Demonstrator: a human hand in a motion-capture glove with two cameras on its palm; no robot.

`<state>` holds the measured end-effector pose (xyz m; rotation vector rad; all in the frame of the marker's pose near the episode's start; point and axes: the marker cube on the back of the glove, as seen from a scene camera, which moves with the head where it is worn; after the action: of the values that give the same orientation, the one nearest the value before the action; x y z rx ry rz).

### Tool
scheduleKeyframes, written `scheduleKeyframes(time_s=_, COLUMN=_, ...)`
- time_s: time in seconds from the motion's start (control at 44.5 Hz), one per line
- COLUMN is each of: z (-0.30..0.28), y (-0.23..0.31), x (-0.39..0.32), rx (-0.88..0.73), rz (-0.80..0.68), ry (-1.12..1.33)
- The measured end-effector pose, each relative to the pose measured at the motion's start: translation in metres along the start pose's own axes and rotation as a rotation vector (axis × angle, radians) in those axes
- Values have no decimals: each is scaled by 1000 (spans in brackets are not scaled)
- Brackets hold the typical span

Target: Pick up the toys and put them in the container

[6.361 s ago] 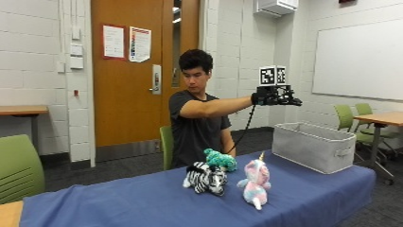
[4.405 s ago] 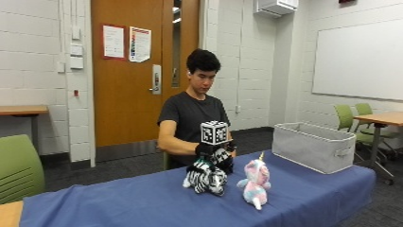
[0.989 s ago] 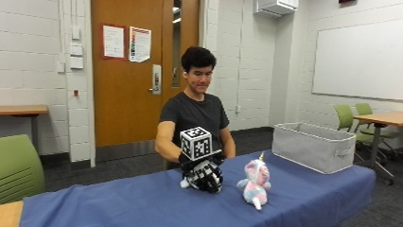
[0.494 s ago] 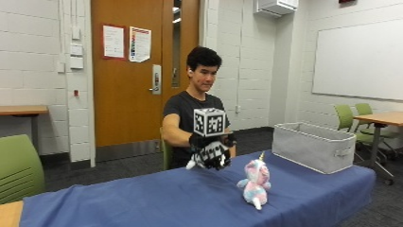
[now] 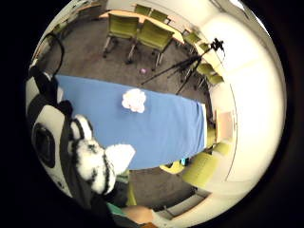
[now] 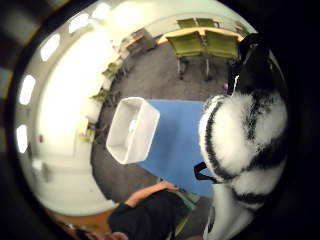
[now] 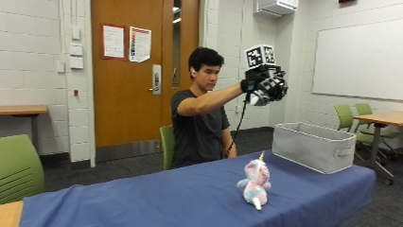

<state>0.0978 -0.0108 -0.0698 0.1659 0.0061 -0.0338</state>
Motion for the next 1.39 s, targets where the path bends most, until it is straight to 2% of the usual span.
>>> scheduleKeyframes(time_s=0.067, z=-12, y=-10, x=-51, rx=19, rz=-82, ry=-30)
scheduleKeyframes(time_s=0.157, z=-32, y=-14, x=-138, rx=23, rz=-357, ry=-197)
scheduleKeyframes(time_s=0.18, z=-34, y=-18, x=-154, rx=24, rz=-381, ry=-206)
scheduleKeyframes(time_s=0.36, z=-33, y=-35, x=-290, rx=1, rz=-374, ry=-233)
scheduleKeyframes(time_s=0.427, z=-19, y=-40, x=-312, rx=13, rz=-414, ry=-151)
scheduleKeyframes(time_s=0.539, z=8, y=-56, x=-293, rx=-23, rz=-493, ry=-263)
scheduleKeyframes(time_s=0.652, z=24, y=-50, x=-307, rx=-60, rz=-595, ry=-299)
scheduleKeyframes(time_s=0.764, z=48, y=-55, x=-300, rx=-159, rz=-490, ry=-143)
scheduleKeyframes(time_s=0.854, z=56, y=-53, x=-295, rx=-222, rz=-497, ry=-149)
scheduleKeyframes(time_s=1.011, z=50, y=-56, x=-275, rx=-178, rz=-465, ry=-150)
scheduleKeyframes(time_s=1.146, z=29, y=-30, x=-300, rx=-117, rz=-425, ry=-92)
scheduleKeyframes(time_s=1.304, z=23, y=-31, x=-209, rx=-57, rz=-312, ry=26)
scheduleKeyframes(time_s=1.393, z=20, y=-27, x=-163, rx=-59, rz=-309, ry=-20)
